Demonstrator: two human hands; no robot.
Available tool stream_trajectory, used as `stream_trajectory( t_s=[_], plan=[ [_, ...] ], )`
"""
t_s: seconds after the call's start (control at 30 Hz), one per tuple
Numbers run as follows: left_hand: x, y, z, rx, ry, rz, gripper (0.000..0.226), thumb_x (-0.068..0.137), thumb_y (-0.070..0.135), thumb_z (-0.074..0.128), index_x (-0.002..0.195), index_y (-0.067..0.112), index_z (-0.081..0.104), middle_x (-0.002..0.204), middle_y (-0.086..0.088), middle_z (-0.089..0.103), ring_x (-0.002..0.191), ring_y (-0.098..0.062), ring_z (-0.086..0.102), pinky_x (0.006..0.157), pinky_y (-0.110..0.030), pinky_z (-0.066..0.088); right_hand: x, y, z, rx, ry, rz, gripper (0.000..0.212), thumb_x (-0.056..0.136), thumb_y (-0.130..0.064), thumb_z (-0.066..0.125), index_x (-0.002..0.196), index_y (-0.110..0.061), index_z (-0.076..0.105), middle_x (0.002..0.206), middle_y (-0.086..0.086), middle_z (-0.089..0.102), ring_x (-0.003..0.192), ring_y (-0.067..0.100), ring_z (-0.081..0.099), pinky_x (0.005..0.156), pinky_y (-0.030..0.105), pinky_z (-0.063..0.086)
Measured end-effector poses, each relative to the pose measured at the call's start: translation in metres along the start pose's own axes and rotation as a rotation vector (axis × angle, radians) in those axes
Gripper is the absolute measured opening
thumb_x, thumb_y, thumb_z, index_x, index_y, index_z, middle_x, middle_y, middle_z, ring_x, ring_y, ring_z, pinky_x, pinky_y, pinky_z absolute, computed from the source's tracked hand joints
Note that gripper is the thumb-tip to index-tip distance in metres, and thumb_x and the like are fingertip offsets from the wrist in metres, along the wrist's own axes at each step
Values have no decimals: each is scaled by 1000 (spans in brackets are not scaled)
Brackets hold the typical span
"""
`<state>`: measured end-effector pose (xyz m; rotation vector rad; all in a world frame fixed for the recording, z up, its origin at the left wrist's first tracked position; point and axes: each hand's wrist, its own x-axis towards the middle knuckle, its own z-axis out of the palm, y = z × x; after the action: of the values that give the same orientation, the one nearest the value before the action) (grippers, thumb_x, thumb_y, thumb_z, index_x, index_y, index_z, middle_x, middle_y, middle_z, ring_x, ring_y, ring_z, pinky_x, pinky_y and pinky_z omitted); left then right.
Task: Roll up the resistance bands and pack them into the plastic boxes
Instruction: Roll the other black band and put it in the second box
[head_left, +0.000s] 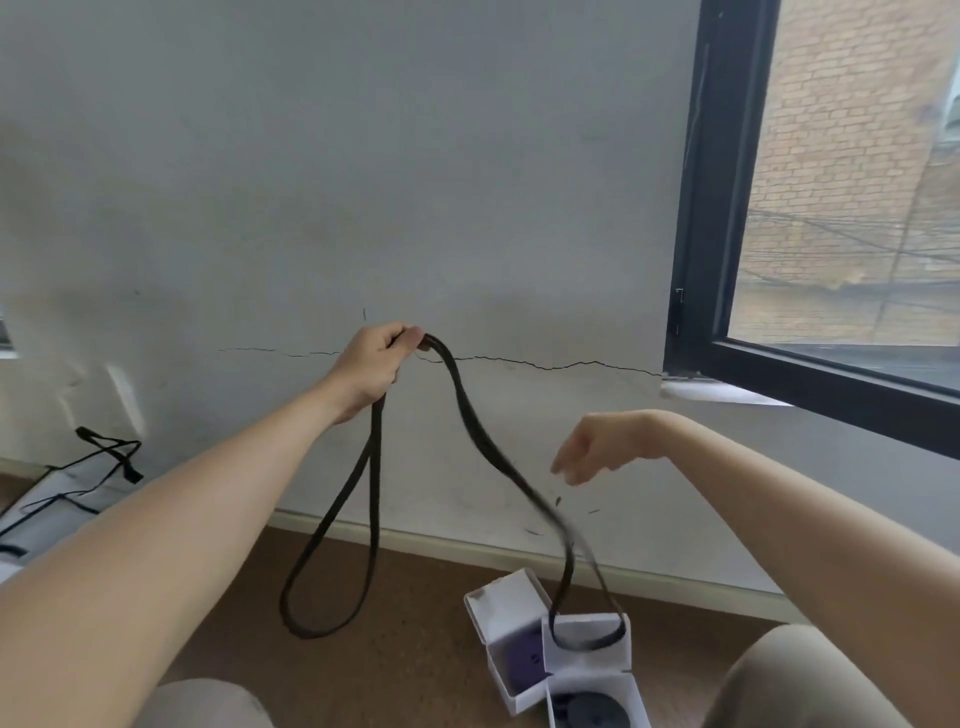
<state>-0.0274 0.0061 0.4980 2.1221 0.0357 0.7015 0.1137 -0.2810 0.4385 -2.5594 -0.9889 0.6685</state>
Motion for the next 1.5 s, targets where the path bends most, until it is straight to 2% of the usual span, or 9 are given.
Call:
stream_trajectory(
  t_s=[0.13,0.23,0.33,0.43,0.73,0.87,1.07,1.2,1.5],
  plan=[
    [2,32,20,154,-199,112,22,106,23,53,98,11,69,46,22,52,45,4,46,49,-11,33,2,-61,-9,584,282,-377,81,81,-37,84,151,-21,46,137,0,63,124,12,62,112,33,42],
    [2,40,34,97,-266,110,22,105,24,54,92,17,69,50,17,50,46,-3,37,47,-18,30,3,-96,-18,704,258,-484,62,90,-26,78,145,-9,52,120,3,72,114,16,68,110,33,45],
    [1,38,36,52,-276,91,15,104,23,57,98,15,68,58,10,54,51,-11,35,48,-22,30,2,-101,-20,773,169,-487,42,96,-19,71,127,9,60,78,3,57,70,18,62,92,38,59],
    [-3,32,36,-46,-230,28,19,102,28,61,113,14,55,69,3,63,55,-13,44,52,-22,40,-5,-101,-26,605,205,-392,39,98,-30,68,115,6,68,61,-4,37,55,13,41,72,31,57],
    [-30,8,47,-393,-274,-78,23,100,14,62,122,8,62,100,-11,76,86,-22,74,87,-34,61,-20,-108,-51,267,522,-399,24,99,-27,67,91,-7,75,64,-9,55,50,4,48,53,17,47],
    [-37,3,56,-260,-264,-72,18,103,18,59,118,15,67,103,-3,78,85,-13,73,80,-32,58,-21,-111,-57,258,586,-416,27,98,-27,68,94,0,73,73,9,47,58,22,38,55,30,37],
    [-46,-5,69,-211,-274,-66,27,108,27,47,129,23,65,107,3,78,93,-17,66,79,-27,51,-27,-109,-69,173,680,-427,26,96,-25,71,94,0,75,65,1,47,42,4,32,43,13,29],
    [-51,-16,82,-151,-327,-62,29,110,28,40,129,26,62,105,4,77,107,-24,65,82,-31,51,-29,-106,-74,191,704,-396,26,96,-25,71,95,1,75,62,-2,43,40,5,29,42,14,27],
    [-85,-50,131,-219,-381,-197,28,110,15,34,122,23,58,97,-7,70,89,-15,68,84,-27,50,-28,-90,-84,278,864,-353,35,98,-29,68,96,6,72,69,7,41,45,6,27,45,19,27]
  ],
)
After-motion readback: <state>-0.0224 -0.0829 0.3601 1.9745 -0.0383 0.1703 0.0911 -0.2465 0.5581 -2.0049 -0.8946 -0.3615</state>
